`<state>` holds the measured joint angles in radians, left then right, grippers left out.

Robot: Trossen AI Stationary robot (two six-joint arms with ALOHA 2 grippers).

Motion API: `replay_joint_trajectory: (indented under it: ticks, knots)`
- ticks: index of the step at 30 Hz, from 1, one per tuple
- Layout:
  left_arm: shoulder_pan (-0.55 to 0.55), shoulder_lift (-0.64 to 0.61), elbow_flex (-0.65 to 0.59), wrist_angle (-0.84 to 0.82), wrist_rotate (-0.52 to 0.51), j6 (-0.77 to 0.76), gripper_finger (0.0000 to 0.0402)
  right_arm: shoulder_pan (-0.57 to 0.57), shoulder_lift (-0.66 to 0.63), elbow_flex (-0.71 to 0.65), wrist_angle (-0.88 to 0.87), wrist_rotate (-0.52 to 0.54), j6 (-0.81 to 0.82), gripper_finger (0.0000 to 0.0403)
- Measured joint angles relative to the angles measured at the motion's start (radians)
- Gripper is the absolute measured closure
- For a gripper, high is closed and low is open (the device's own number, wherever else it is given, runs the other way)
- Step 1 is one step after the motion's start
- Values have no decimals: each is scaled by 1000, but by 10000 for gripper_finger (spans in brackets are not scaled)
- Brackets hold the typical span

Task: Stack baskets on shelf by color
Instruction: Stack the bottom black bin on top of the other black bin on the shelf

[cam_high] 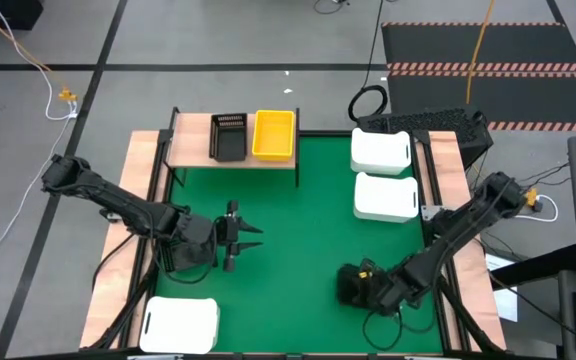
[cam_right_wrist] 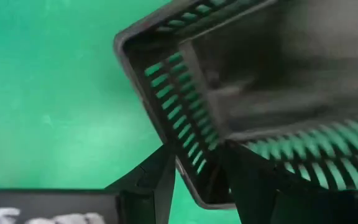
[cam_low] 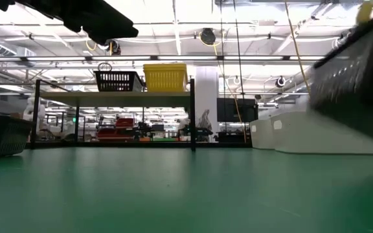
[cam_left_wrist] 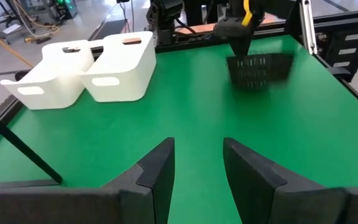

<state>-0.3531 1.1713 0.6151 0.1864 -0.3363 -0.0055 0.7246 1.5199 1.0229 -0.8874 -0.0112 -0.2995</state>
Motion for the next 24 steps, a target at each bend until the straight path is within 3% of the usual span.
replay_joint_trajectory:
  ticks: [7, 13, 15, 17, 21, 24]
  knots:
    - [0, 0, 0, -6, -12, 21, 263, 25, 29, 0, 4, 15, 29, 273]
    - [0, 0, 0, -3, -14, 14, 263, 22, -12, 23, 83, 263, 52, 273]
    - [0, 0, 0, -3, -14, 13, 263, 21, -37, 41, 65, 293, 46, 273]
    - [0, 0, 0, -2, -14, 13, 263, 22, -68, 51, 22, 295, 44, 273]
    - [0, 0, 0, -2, -15, 21, 263, 46, -105, 51, -141, 155, -7, 273]
    - [0, 0, 0, -2, -16, 22, 263, 72, -104, 22, -168, 144, -1, 273]
